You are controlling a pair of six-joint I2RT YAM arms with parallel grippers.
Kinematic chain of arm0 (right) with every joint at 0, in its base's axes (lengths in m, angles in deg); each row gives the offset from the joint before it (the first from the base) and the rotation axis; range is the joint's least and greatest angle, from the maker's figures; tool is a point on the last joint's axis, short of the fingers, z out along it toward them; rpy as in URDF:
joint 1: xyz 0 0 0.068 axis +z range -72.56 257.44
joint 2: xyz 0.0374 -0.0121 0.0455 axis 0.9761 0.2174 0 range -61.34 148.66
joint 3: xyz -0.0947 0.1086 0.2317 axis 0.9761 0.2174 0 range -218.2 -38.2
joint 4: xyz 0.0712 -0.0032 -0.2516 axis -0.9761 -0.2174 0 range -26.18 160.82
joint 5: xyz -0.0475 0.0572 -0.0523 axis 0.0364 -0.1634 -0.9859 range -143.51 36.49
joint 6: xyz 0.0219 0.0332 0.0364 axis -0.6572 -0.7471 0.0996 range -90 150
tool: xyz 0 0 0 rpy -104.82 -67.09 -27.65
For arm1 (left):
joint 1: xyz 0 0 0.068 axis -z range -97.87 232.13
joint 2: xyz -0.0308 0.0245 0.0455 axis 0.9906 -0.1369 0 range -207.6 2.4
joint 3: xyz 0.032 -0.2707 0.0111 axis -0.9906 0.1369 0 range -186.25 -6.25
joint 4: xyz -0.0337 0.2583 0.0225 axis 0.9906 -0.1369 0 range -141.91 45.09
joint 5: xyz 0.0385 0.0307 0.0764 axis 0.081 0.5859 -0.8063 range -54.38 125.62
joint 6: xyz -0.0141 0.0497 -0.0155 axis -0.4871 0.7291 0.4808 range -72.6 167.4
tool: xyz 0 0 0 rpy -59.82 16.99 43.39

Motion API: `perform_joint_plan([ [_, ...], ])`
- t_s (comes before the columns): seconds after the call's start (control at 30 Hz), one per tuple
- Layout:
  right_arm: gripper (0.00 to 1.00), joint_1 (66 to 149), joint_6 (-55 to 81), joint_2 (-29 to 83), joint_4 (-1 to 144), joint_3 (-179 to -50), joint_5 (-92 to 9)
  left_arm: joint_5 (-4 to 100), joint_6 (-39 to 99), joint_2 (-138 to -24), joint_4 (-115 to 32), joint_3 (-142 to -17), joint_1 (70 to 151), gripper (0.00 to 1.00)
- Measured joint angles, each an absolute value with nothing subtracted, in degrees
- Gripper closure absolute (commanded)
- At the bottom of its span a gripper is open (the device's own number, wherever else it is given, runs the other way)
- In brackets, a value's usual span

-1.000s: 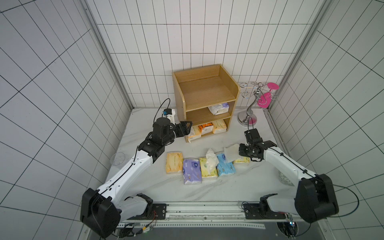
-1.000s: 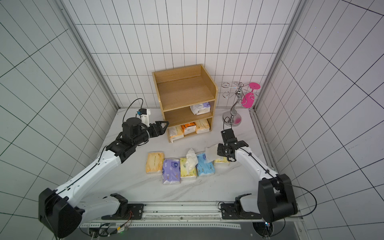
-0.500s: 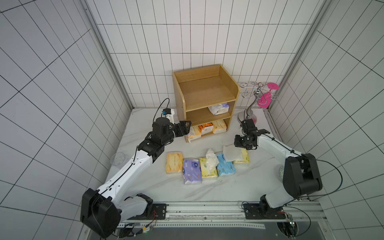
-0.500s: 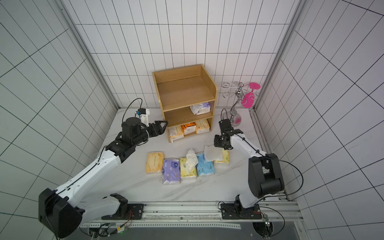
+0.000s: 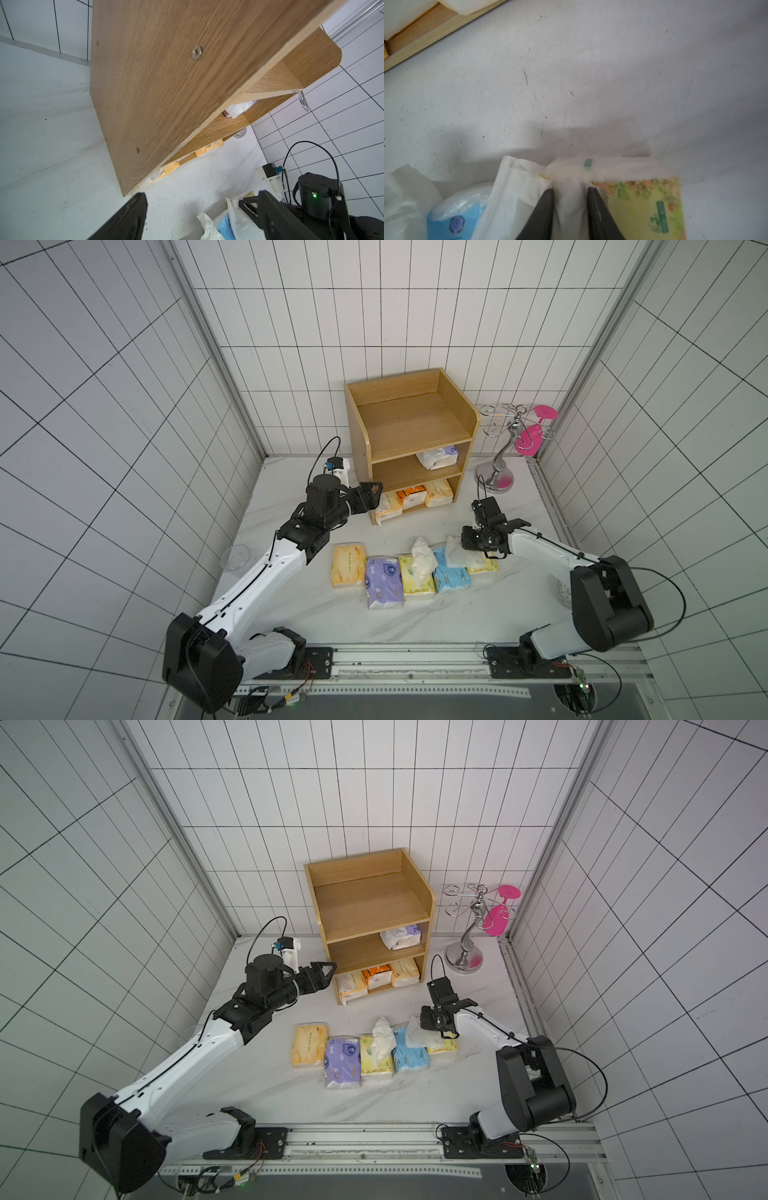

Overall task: Remove the tissue boxes from the shelf
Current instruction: Place the box of tissues at the center of the board.

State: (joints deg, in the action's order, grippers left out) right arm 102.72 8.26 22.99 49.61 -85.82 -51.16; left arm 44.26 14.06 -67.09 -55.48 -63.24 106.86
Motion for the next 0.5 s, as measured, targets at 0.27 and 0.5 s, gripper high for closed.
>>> perform_joint_plan([
  [0.27, 0.44, 103.0, 7.3, 16.2, 46.1, -81.9, -52.3, 44.2, 14.5, -67.6, -55.5, -63.9, 106.8, 0.13],
  [0.5, 0.37, 103.0, 4.2, 3.7, 45.3, -81.9, -49.2, 44.9, 14.7, -68.9, -55.1, -65.0, 106.7, 0.13],
])
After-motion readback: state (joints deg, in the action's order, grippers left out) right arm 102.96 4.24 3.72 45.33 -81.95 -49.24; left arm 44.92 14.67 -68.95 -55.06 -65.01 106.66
